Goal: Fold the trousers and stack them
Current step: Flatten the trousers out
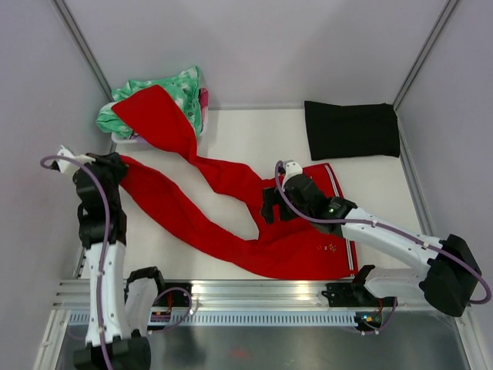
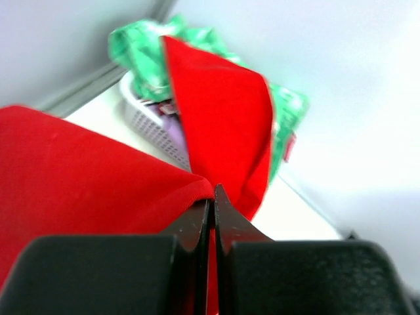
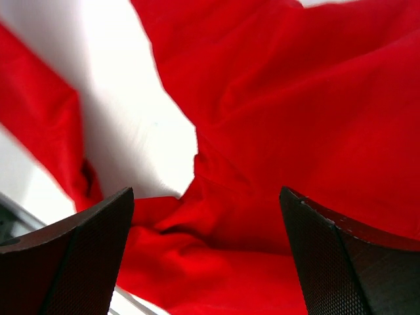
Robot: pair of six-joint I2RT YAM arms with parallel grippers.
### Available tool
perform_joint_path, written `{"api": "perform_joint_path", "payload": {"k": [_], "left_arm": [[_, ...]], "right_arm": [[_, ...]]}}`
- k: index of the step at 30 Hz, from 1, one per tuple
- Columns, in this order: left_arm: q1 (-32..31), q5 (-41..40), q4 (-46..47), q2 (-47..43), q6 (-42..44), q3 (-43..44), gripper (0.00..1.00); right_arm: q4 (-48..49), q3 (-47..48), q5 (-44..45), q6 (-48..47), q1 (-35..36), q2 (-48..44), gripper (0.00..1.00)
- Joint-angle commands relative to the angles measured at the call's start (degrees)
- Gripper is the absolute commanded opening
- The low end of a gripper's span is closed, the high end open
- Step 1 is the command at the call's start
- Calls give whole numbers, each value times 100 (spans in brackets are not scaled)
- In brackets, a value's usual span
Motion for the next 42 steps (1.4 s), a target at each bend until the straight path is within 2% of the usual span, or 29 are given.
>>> {"api": "perform_joint_path", "payload": {"k": [1, 3, 4, 6, 7, 8, 9, 11, 16, 19, 21, 23, 24, 25, 26, 27, 28, 29, 33, 35, 37, 40, 41, 42], "left_arm": [[23, 1327, -331, -1195, 2131, -545, 2], [32, 1090, -406, -1586, 2011, -871, 2], [23, 304, -833, -1666, 1862, -881, 2], [23, -718, -1554, -1693, 1169, -732, 2], [23, -1663, -2002, -1641, 896, -618, 2], [23, -2047, -2825, -1527, 354, -391, 2], [23, -2294, -3042, -1448, 261, -301, 2], [32, -2533, -3341, -1211, 400, -13, 2], [93, -2955, -3799, 194, 253, 647, 2], [435, -3052, -4089, 854, -20, 1025, 2], [611, -2765, -3872, 935, -179, 1141, 2], [866, -1950, -3188, 673, 381, 932, 2], [919, -892, -2758, 523, 601, 808, 2], [946, -403, -1918, 235, 908, 702, 2], [938, 176, -1484, 136, 1050, 527, 2], [937, 1235, -696, 74, 1321, 482, 2], [937, 1794, -384, 108, 1463, 543, 2], [937, 2730, -155, 196, 1569, 656, 2], [920, 4457, 436, 346, 1929, 1587, 2], [876, 4532, 402, 102, 2167, 1879, 2], [823, 4095, 262, -110, 2387, 1557, 2], [823, 2770, -361, -321, 2107, 925, 2], [823, 1870, -789, -392, 1924, 730, 6], [841, 1521, -950, -627, 1643, 293, 9]], "right_arm": [[117, 96, 107, 248, -101, 441, 98], [231, 131, -34, 240, -118, 686, 98], [266, 175, -183, 205, -118, 758, 98], [223, 228, -219, 126, -127, 916, 98], [205, 263, -228, 90, -119, 943, 98], [196, 255, -202, 12, -118, 952, 98], [179, 255, -176, -24, -118, 952, 98], [135, 263, -315, -234, -118, 908, 98], [345, 27, -1133, -832, -40, 417, 98], [399, -193, -968, -1219, 425, 38, 97], [241, -202, -774, -1255, 856, 72, 96], [249, -246, -825, -1150, 1075, 265, 93], [293, -316, -852, -1097, 1094, 318, 92], [354, -352, -791, -905, 1112, 371, 91], [502, -387, -730, -799, 1112, 432, 91], [574, -404, -338, -598, 1112, 459, 92], [626, -379, -64, -474, 1112, 486, 93], [627, -274, 269, -307, 1103, 521, 94], [337, 235, 984, -51, 893, 618, 95], [337, 333, 898, -24, 726, 530, 96], [442, 299, 635, -59, 551, 425, 96], [565, 114, 326, -103, 514, 336, 96], [557, 44, 160, -173, 514, 345, 96], [548, 26, 89, -208, 523, 371, 96]]}}
